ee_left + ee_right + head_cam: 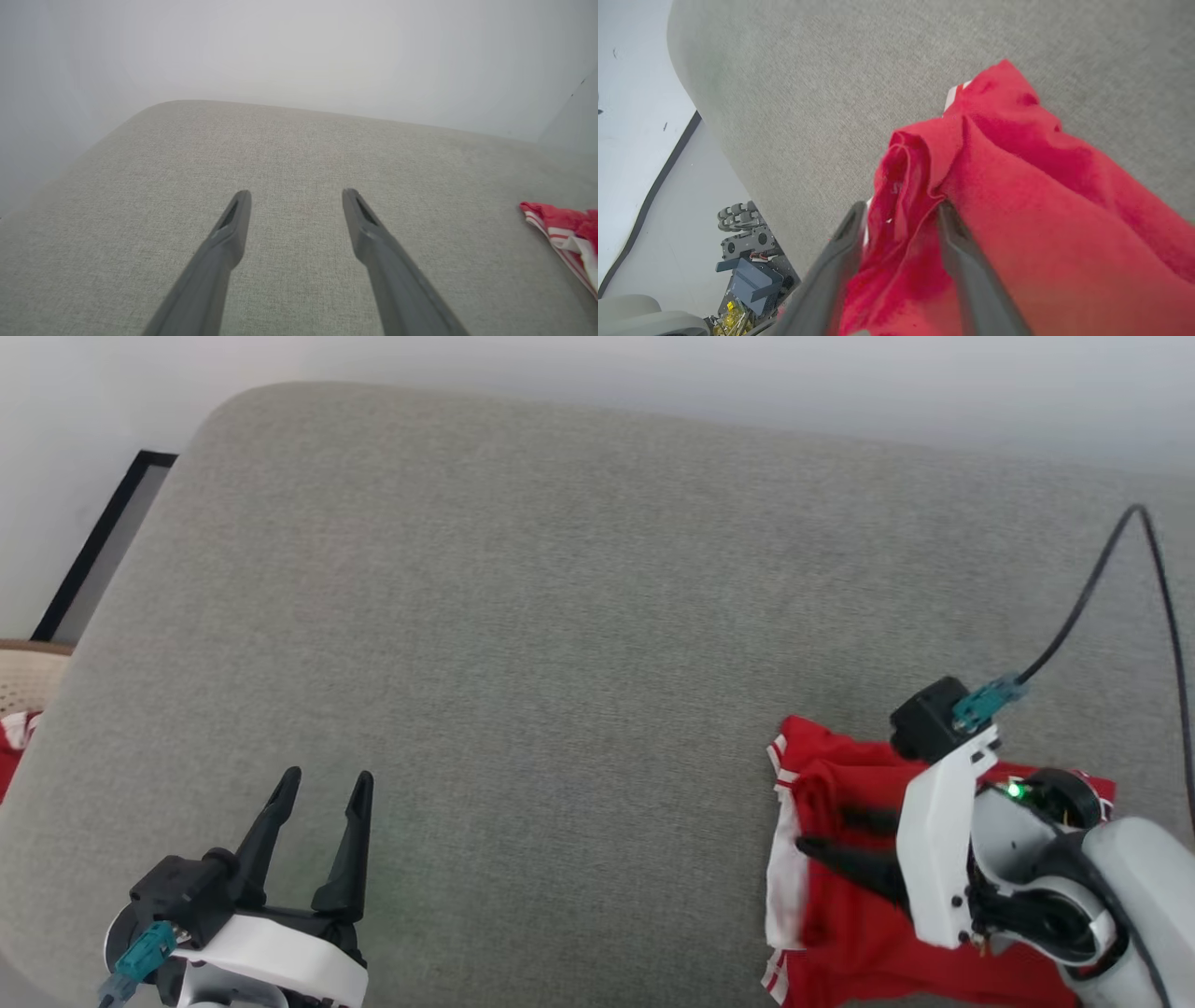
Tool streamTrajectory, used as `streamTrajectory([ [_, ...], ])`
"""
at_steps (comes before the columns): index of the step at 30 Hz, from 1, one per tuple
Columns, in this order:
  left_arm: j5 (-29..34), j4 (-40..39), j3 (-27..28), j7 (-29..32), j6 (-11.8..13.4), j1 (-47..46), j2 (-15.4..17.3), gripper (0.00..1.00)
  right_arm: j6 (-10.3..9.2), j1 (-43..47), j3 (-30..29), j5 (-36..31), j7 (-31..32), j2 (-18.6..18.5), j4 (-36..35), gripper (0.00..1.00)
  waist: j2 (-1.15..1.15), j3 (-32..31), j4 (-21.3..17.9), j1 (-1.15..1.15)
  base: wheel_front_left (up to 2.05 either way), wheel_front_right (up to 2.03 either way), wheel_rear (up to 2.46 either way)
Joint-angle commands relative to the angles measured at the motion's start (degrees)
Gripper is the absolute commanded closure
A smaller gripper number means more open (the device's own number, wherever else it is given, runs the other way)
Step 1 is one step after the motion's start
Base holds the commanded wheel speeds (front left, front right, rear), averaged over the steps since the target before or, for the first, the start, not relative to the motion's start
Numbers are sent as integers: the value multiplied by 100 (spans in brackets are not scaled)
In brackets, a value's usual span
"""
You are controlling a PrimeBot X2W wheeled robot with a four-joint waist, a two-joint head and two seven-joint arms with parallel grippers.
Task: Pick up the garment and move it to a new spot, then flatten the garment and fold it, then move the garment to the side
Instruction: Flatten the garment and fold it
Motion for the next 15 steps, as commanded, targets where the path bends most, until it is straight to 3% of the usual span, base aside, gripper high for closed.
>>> streamTrajectory([
  [1, -22, -13, 29, -27, 14, -23, -10, 0, -3, -69, -28, 56, -137, -27, -44, 0, 0, -26, -81, 0, 0, 0, 0],
  [9, -135, -27, 57, -27, 14, 10, -6, 0, -3, 62, -468, 71, -1154, -451, 25, 0, 0, -94, -474, 0, 0, 0, 0],
  [15, -275, 65, 112, -26, 14, -75, -22, 0, -4, 225, -953, 45, -2371, -555, 728, 0, 0, -110, -810, 0, 0, 0, 0],
])
